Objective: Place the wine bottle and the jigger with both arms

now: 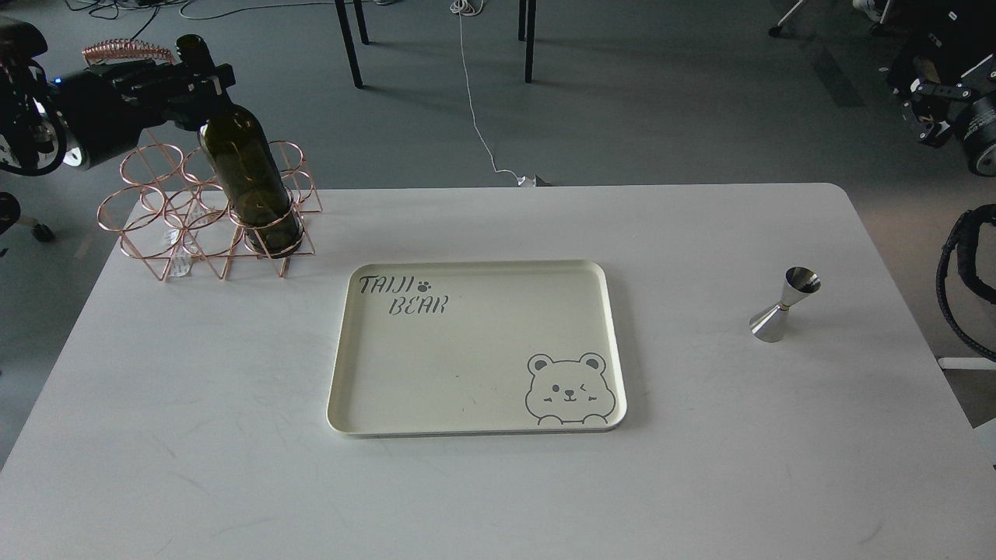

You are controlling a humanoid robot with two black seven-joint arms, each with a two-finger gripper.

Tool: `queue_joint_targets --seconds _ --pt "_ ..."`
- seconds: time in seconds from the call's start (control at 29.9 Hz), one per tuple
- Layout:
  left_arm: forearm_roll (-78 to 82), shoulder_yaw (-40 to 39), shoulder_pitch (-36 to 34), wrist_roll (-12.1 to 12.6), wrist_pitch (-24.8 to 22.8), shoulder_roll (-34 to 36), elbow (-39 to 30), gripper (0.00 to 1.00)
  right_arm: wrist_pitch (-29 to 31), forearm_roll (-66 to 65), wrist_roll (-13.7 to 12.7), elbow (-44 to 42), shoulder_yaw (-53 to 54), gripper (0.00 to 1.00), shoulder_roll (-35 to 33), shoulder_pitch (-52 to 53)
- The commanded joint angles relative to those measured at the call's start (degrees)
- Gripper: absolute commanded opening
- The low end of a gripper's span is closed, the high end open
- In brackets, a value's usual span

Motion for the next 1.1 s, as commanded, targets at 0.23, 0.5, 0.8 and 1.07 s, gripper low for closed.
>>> queue_joint_targets --seconds 0.23,0.5,0.8,1.07 --pt "-0.2 0.0 0.1 0.1 0.1 -0.4 0.0 0.63 0.0 0.0 0.0 0.0 0.0 0.97 0.0 0.0" --pt "-5.0 -0.9 0.0 0.3 1.2 -0.2 0.0 0.87 0.0 0.0 0.0 0.1 0.0 0.97 -0.1 0.0" --pt "-35.4 -3.0 -1.8 -0.2 3.7 3.8 0.2 0.98 0.2 0.0 0.0 0.0 0.0 0.98 -0.1 0.0" --pt "-60.7 -2.8 -1.4 0.5 3.1 6.1 3.1 0.98 -0.2 -0.1 0.0 -1.1 2.3 0.99 -0.4 0.0"
